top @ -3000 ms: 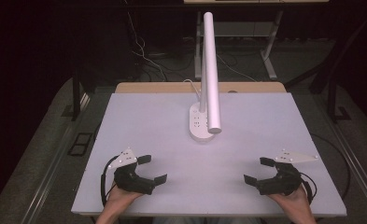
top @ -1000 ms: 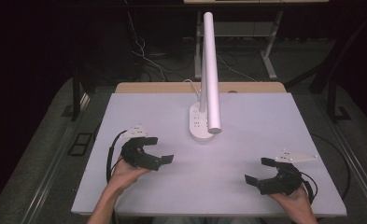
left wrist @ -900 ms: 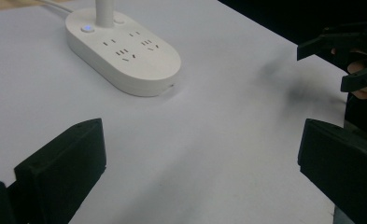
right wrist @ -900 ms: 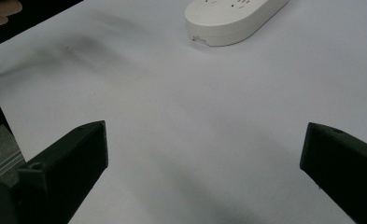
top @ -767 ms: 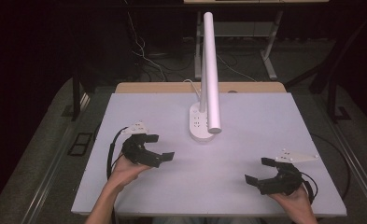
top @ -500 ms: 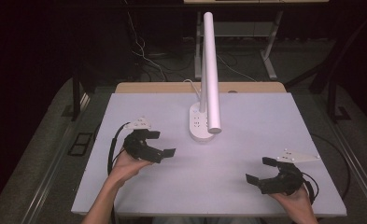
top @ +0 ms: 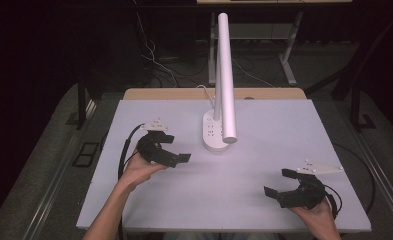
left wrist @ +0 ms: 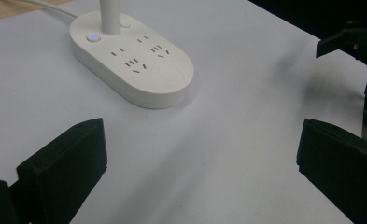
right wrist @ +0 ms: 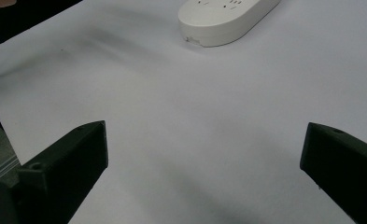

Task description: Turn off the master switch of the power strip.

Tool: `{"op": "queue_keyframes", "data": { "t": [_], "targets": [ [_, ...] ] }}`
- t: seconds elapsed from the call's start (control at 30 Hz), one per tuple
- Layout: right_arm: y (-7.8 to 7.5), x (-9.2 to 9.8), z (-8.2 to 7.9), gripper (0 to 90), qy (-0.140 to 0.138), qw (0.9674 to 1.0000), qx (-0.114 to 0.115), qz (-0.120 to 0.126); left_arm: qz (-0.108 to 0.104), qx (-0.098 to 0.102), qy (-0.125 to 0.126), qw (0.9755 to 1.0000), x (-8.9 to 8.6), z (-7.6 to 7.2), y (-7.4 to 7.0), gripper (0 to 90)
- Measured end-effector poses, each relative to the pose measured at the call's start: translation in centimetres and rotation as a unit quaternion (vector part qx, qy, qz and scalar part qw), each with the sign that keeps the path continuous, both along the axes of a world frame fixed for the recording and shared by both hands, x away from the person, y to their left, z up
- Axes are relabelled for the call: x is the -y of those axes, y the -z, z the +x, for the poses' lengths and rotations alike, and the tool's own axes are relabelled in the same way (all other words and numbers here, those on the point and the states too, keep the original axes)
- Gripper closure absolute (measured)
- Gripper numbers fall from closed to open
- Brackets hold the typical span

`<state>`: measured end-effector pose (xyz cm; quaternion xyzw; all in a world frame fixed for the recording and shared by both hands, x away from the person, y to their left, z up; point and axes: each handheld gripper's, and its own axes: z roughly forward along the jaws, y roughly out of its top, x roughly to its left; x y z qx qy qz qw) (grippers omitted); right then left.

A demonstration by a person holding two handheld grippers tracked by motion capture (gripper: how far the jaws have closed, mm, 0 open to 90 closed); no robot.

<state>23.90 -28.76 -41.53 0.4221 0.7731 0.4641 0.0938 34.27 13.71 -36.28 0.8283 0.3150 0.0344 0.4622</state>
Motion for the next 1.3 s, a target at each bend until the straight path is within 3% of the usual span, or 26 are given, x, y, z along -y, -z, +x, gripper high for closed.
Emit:
{"op": "queue_keyframes", "data": {
  "t": [0.4, 1.07, 1.3],
  "targets": [
    [0.1, 0.2, 0.0, 0.2, 0.003, 1.0000, -0.004, 0.000, 0.021, 0.001, 0.005, 0.9998, 0.6, 1.6, -0.5, 1.1],
    [0.3, 0.3, 0.0, 0.3, 0.002, 1.0000, -0.007, 0.001, 0.039, 0.000, 0.000, 0.9992, 1.2, 4.5, -1.3, 1.6],
    [0.3, 0.3, 0.0, 0.2, 0.002, 1.0000, -0.006, -0.001, 0.047, 0.004, 0.009, 0.9989, 1.7, 5.9, -1.5, 1.7]
  ]
}}
